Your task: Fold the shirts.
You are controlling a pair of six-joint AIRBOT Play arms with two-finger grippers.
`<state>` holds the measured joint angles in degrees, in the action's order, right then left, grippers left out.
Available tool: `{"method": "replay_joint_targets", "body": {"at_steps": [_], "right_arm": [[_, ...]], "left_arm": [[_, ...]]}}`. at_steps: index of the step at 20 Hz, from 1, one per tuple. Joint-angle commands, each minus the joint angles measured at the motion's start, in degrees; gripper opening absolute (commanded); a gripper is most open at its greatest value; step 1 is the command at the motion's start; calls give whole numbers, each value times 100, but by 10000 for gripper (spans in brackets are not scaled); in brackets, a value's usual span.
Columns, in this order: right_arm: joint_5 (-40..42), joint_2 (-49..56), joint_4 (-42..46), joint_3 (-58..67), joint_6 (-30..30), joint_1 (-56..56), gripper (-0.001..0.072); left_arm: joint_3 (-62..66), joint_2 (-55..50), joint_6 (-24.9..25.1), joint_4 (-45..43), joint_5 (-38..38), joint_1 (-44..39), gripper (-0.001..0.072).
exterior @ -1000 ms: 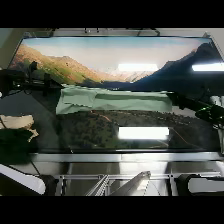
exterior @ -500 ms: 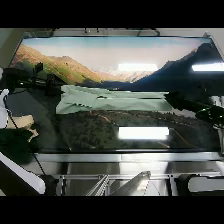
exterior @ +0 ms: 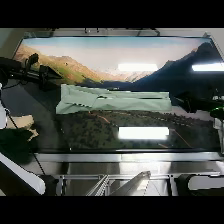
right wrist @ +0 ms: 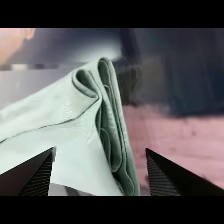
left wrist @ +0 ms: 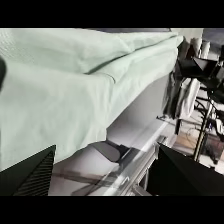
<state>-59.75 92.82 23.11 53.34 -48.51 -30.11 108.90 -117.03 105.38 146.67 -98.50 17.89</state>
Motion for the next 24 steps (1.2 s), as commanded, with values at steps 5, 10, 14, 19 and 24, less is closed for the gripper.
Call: {"method": "replay_joint_targets", "body": {"at_steps": [5,10,14,19,24], "right_arm": [[20,791,133,621,-785,1054,562],[11,800,70,907,-852,1506,20],[-636,632,225,990,-848,1305,18],[-1615,157,262,1038,-699,413,18],[-2573,-238,234,1390,-678,-210,18]], "left_arm": [[33,15,-109,-9,-72,-551,698],[-122,15,-151,-9,138,-1294,644],[-931,13,-129,-20,1493,-2236,-2],[-1366,-4,-428,-922,3292,-3482,-3],[-474,-546,-951,-1617,3230,-4686,-2]]}}
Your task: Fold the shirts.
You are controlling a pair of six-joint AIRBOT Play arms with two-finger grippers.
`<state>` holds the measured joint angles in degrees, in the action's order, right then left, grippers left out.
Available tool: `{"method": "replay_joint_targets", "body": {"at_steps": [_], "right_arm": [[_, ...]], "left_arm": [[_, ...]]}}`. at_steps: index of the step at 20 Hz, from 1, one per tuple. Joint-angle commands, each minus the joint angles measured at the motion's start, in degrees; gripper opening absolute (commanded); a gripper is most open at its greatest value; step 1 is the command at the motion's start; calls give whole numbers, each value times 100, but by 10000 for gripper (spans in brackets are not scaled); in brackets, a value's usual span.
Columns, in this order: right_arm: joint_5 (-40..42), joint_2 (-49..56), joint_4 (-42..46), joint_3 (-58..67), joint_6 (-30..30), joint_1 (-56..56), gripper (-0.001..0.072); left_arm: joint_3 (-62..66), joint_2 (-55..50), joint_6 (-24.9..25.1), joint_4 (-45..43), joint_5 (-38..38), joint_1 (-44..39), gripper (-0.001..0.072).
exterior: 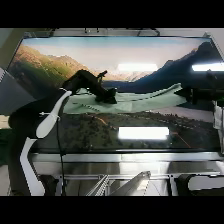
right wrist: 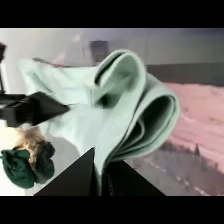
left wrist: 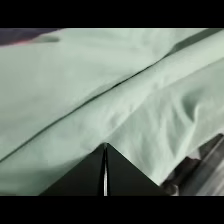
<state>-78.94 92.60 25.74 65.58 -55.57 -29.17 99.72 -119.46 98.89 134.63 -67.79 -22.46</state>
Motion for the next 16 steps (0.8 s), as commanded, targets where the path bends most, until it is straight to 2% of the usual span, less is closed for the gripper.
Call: {"method": "replay_joint_targets", "body": {"at_steps": [1,5,8,12,16], "right_arm": [[-769,-291,-81,205,24,-310,18],[-1047,-780,-610,216,17,-72,18],[-739,-1231,-953,219,-9,564,17],[859,-1311,-1139,219,-149,2424,17],[3141,-549,-1250,866,-59,4721,17]], "left_arm": [[697,-470,-304,-411,28,-822,-2],[1707,-542,-243,-415,-772,-994,8],[1790,348,17,-413,-1541,-564,9],[658,2142,315,-468,-2225,715,10],[-787,3613,623,-455,-2116,2061,11]]}}
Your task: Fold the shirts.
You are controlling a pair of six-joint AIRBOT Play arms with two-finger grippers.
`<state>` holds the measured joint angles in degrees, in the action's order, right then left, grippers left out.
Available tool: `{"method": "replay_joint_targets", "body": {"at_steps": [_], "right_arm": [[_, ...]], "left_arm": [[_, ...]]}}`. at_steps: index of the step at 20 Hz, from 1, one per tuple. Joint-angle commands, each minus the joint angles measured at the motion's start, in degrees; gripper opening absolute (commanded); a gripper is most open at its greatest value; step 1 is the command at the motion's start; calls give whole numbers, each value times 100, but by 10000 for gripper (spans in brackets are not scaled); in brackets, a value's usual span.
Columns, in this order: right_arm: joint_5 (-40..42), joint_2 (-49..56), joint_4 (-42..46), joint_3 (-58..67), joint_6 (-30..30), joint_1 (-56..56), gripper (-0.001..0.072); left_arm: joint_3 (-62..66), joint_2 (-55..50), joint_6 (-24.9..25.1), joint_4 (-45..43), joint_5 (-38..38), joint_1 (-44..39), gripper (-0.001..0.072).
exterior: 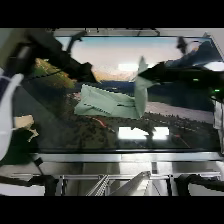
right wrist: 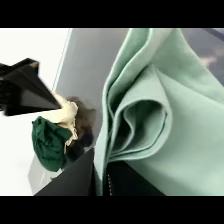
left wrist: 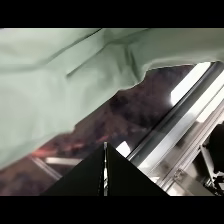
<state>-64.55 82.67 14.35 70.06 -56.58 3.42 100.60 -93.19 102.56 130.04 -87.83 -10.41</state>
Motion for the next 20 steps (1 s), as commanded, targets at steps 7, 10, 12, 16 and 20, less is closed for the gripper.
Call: {"method": "replay_joint_targets", "body": {"at_steps": [7,10,12,16,20], "right_arm": [[2048,3097,-739,2627,-13,2846,498],[1574,3119,-1281,2656,603,2732,388],[811,2994,-1187,2656,551,2354,346],[-758,2564,-90,2651,-535,1071,326],[-1152,1665,2201,2028,-1600,184,275]], "left_arm": [[-3410,2470,852,55,415,1847,16],[-4061,2802,940,61,734,1971,17],[-4341,2944,946,66,743,1971,17],[-4673,3191,1062,57,809,1971,18],[-4736,3539,1106,15,763,1971,17]]}}
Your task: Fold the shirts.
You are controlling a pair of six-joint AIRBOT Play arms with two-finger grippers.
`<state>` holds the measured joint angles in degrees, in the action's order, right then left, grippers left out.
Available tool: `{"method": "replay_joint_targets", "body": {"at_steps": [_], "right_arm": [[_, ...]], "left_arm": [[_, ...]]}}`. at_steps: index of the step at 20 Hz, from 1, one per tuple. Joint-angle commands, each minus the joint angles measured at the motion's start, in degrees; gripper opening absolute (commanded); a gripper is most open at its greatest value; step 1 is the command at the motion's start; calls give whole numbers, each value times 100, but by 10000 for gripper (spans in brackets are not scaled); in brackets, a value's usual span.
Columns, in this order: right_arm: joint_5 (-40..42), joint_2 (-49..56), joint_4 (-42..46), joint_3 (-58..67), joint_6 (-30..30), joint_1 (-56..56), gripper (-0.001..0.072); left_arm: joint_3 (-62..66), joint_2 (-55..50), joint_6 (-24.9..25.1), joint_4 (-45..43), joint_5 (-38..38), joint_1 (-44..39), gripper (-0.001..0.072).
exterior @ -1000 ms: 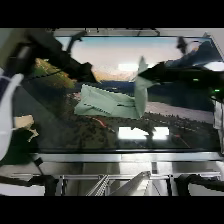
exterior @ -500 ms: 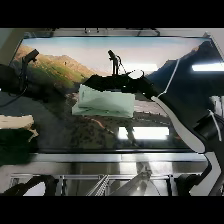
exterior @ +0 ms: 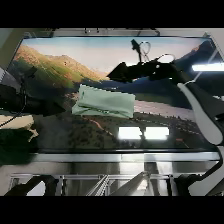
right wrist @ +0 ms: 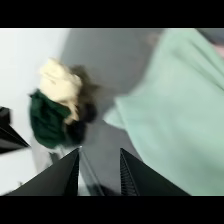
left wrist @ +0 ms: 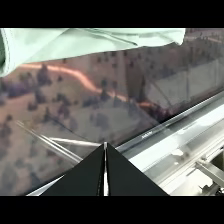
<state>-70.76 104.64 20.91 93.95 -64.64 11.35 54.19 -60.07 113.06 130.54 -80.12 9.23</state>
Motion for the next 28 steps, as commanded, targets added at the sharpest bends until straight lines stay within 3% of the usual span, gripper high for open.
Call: {"method": "replay_joint_targets", "body": {"at_steps": [1,3,4,5,6,9,12,18,21,22,25,26,28], "right_arm": [[-514,-837,1930,-695,-927,-815,275],[-363,-1467,2271,-1541,-1119,-1182,278],[-114,-1814,2293,-2129,-1202,-1322,368],[234,-2090,2286,-2732,-1248,-1375,602],[584,-2225,2275,-3215,-1279,-1355,653],[1523,-2035,1880,-4028,-1255,-1093,653],[1943,-1532,887,-4048,-730,-785,653],[2144,-693,-1314,-4041,404,-170,644],[2352,-444,-1838,-3971,614,109,642],[2387,-400,-1967,-3936,640,151,583],[2315,-404,-2009,-3764,791,164,142],[2236,-446,-2013,-3705,852,151,25],[2210,-688,-2009,-3578,852,59,20]], "left_arm": [[-96,319,57,-35,-4,7,18],[-96,496,55,-33,-13,7,17],[-96,575,52,-33,-31,7,18],[-96,640,52,-35,-42,7,18],[-96,682,52,-31,-37,7,18],[-96,673,46,4,9,7,18],[-96,551,-9,17,-98,-11,18],[-96,404,-13,13,-162,-11,18],[-96,404,-13,13,-131,-9,18],[-96,404,-11,11,-133,-9,18],[-96,402,-11,11,-151,-9,18],[-96,404,-11,11,-157,-11,18],[-96,404,-11,9,-155,-9,18]]}}
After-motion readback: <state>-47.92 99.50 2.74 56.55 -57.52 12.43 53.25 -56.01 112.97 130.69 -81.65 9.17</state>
